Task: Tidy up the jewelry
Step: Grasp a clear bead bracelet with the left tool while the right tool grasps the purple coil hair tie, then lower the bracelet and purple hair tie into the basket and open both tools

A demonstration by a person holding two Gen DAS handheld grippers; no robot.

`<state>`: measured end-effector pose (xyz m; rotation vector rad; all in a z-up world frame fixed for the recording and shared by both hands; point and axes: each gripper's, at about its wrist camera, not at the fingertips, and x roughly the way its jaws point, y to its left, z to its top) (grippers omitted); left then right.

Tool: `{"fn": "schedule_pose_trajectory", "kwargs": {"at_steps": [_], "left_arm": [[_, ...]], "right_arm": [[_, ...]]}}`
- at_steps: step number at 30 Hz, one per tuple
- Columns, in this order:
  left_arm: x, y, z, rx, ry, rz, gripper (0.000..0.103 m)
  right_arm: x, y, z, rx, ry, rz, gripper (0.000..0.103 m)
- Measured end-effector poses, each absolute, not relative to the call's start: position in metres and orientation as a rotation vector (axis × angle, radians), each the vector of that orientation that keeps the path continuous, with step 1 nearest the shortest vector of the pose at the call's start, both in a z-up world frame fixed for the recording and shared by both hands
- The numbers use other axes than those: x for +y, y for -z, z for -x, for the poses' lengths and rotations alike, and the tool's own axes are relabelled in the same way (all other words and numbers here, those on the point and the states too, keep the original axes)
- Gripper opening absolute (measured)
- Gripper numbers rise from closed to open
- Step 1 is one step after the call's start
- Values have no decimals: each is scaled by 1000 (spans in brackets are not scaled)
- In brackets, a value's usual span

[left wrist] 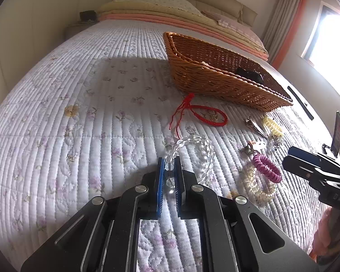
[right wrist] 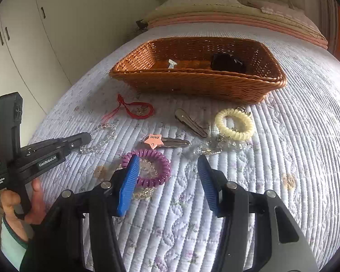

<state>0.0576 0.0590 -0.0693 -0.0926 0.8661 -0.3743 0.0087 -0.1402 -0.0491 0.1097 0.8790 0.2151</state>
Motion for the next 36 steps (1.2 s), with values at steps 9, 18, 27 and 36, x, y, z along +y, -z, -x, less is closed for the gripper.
{"fn": "schedule_pose_trajectory", "kwargs": {"at_steps": [9, 18, 27, 36], "left_arm": [[62, 71, -57, 863, 384, 108, 7], [60, 71, -57, 859, 380, 97, 7], [50, 68, -55, 869, 377, 39, 18], [26, 55, -36, 781, 344, -112, 6]], "right_arm": [[-128, 75, -40, 1009, -208, -13, 31], [-118, 71, -21, 934, -165, 58, 10], [-153, 70, 4, 898, -198, -88, 10], [-161, 51, 21, 824, -208, -115, 10]]}}
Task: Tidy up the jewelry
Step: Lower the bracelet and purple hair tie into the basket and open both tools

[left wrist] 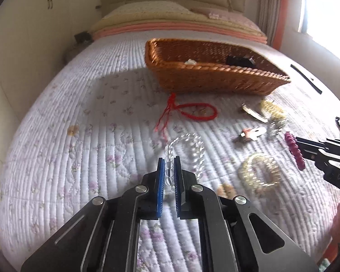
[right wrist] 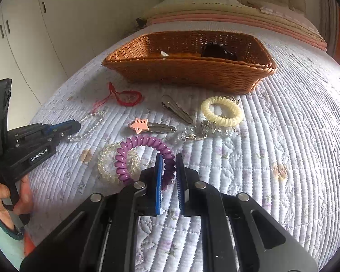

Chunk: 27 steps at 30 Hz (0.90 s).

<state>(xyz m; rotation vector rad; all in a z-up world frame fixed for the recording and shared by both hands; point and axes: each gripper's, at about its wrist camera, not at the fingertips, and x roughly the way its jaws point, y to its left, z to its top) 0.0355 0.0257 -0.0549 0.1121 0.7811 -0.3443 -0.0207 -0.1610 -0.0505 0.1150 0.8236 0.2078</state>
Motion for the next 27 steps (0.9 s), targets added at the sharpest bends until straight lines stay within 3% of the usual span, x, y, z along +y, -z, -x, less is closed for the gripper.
{"fn": "schedule_pose_trajectory", "kwargs": {"at_steps": [8, 15, 27], "left_arm": [[16, -12, -30, 610, 487, -37, 6], [-11, -61, -74, 519, 579, 7, 6], [-31, 5, -201, 715, 552, 128, 6]], "right_arm": [[-171, -5, 6, 704, -208, -111, 10], [-172, -34, -57, 669, -163, -40, 10], [-159, -2, -182, 841, -114, 23, 10]]}}
